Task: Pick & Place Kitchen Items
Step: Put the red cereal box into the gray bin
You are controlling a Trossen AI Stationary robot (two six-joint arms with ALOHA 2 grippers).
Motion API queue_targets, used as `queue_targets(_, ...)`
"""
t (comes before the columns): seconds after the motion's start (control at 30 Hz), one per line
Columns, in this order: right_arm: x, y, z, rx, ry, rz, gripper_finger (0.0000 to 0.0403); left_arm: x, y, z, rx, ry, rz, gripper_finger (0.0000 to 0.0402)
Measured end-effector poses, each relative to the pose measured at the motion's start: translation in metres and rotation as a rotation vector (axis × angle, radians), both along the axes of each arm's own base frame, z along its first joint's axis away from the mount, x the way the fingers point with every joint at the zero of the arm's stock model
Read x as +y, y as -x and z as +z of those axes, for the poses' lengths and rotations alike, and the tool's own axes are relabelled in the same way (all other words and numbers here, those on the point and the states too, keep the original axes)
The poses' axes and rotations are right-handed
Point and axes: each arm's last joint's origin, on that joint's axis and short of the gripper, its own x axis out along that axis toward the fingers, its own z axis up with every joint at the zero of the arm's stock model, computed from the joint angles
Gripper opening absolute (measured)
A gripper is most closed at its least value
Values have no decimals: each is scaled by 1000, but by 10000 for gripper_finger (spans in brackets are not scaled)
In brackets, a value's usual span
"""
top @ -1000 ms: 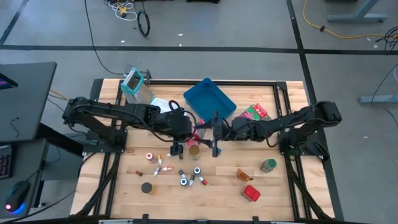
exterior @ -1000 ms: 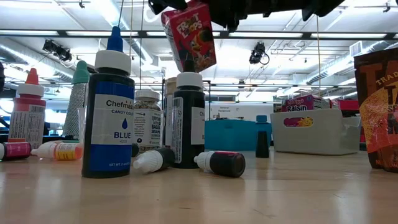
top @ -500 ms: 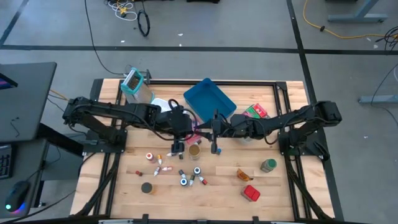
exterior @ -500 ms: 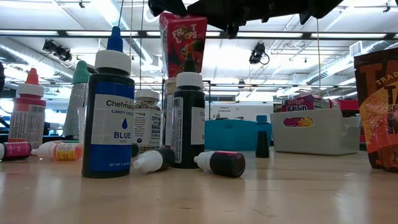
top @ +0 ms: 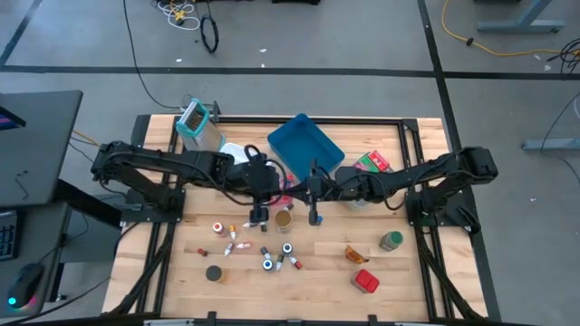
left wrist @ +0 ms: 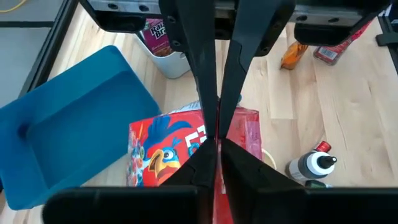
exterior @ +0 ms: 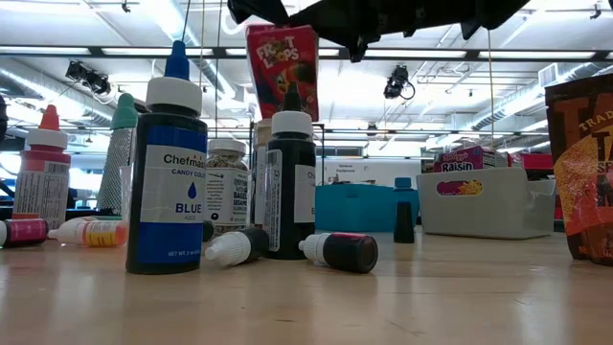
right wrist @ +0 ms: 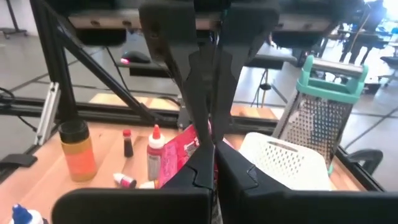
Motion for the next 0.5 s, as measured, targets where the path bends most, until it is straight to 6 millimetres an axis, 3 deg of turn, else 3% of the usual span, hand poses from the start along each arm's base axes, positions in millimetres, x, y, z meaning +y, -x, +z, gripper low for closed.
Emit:
queue_targets(0.3, -1, 1, -3, 35, 3, -20, 5, 0, 0, 3, -16, -11, -3, 43)
queue_targets(0.5, 1, 24, 22, 34, -92, -176, 7, 0, 1, 3, -12, -9, 4, 36)
